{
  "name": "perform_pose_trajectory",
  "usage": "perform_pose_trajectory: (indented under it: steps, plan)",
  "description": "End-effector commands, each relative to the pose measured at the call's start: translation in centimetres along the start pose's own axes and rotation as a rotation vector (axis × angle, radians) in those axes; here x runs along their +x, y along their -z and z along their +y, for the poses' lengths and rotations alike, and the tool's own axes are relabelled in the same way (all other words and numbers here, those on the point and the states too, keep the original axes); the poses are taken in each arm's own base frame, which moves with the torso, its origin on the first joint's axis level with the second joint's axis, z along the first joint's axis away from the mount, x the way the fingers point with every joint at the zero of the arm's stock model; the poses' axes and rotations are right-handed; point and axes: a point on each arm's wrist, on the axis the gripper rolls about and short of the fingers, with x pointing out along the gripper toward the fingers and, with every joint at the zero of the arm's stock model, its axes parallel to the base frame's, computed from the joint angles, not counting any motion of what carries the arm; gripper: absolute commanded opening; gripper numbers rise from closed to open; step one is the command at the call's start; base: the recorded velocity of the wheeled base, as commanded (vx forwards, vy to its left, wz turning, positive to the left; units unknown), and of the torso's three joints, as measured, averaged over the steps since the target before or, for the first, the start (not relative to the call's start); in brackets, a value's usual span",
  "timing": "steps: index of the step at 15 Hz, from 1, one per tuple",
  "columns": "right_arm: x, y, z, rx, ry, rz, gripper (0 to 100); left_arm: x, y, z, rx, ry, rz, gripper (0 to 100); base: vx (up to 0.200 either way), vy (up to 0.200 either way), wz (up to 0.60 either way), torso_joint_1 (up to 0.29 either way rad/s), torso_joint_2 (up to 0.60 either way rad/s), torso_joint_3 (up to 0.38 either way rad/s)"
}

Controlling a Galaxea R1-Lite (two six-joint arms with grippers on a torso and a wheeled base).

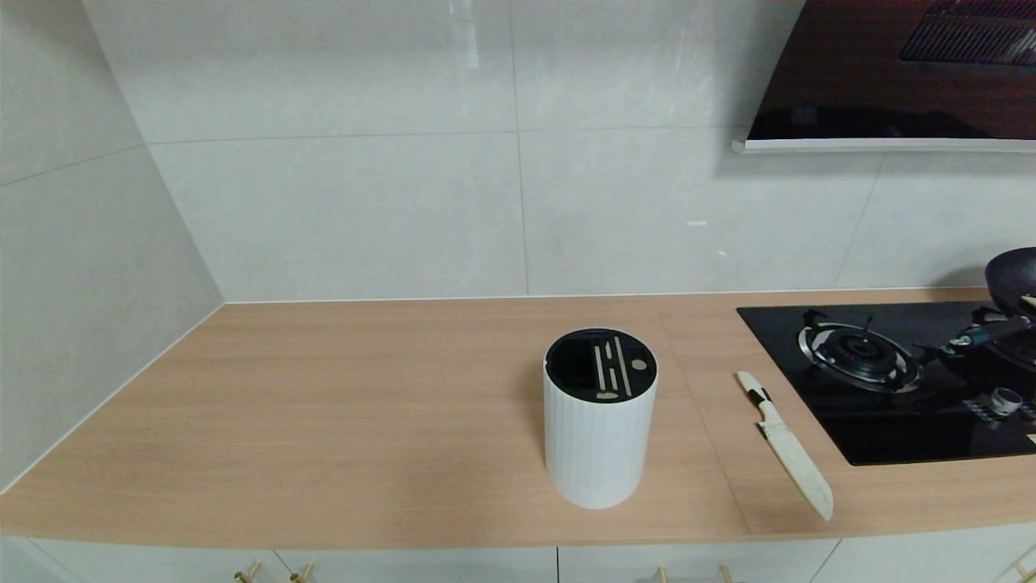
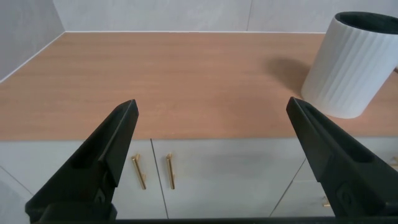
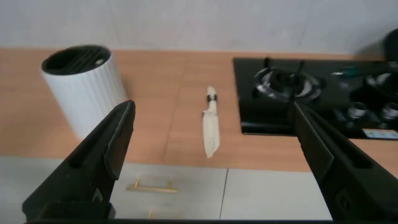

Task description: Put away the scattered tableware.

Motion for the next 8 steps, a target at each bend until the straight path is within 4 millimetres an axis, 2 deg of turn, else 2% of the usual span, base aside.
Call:
perform_pose_trajectory:
  steps: [1, 3, 4, 5, 6, 7, 8]
  plan:
    - [9.5, -4.1, 0.0, 0.002, -0.035, 0.242, 100, 0.0, 0.0, 0.0, -0.001, 0.0, 0.0, 100, 0.0, 0.0, 0.0, 0.0, 0.0, 0.0]
    - [13.4, -4.3, 0.0, 0.0, -0.037, 0.318, 100, 0.0, 0.0, 0.0, -0.001, 0.0, 0.0, 100, 0.0, 0.0, 0.0, 0.0, 0.0, 0.0]
    - [14.1, -4.2, 0.0, 0.0, -0.038, 0.33, 100, 0.0, 0.0, 0.0, -0.001, 0.0, 0.0, 100, 0.0, 0.0, 0.0, 0.0, 0.0, 0.0]
    - [17.1, -3.5, -0.1, -0.001, -0.038, 0.368, 100, 0.0, 0.0, 0.0, -0.001, 0.001, 0.0, 100, 0.0, 0.0, 0.0, 0.0, 0.0, 0.0]
    - [18.6, -2.7, -0.1, 0.002, -0.038, 0.394, 100, 0.0, 0.0, 0.0, -0.002, 0.003, 0.0, 100, 0.0, 0.0, 0.0, 0.0, 0.0, 0.0]
    - [21.1, -0.8, -0.1, -0.002, -0.032, 0.462, 100, 0.0, 0.0, 0.0, -0.005, 0.006, 0.0, 100, 0.0, 0.0, 0.0, 0.0, 0.0, 0.0]
    - [22.2, 0.1, -0.1, -0.001, -0.031, 0.488, 100, 0.0, 0.0, 0.0, -0.01, 0.006, 0.0, 100, 0.0, 0.0, 0.0, 0.0, 0.0, 0.0]
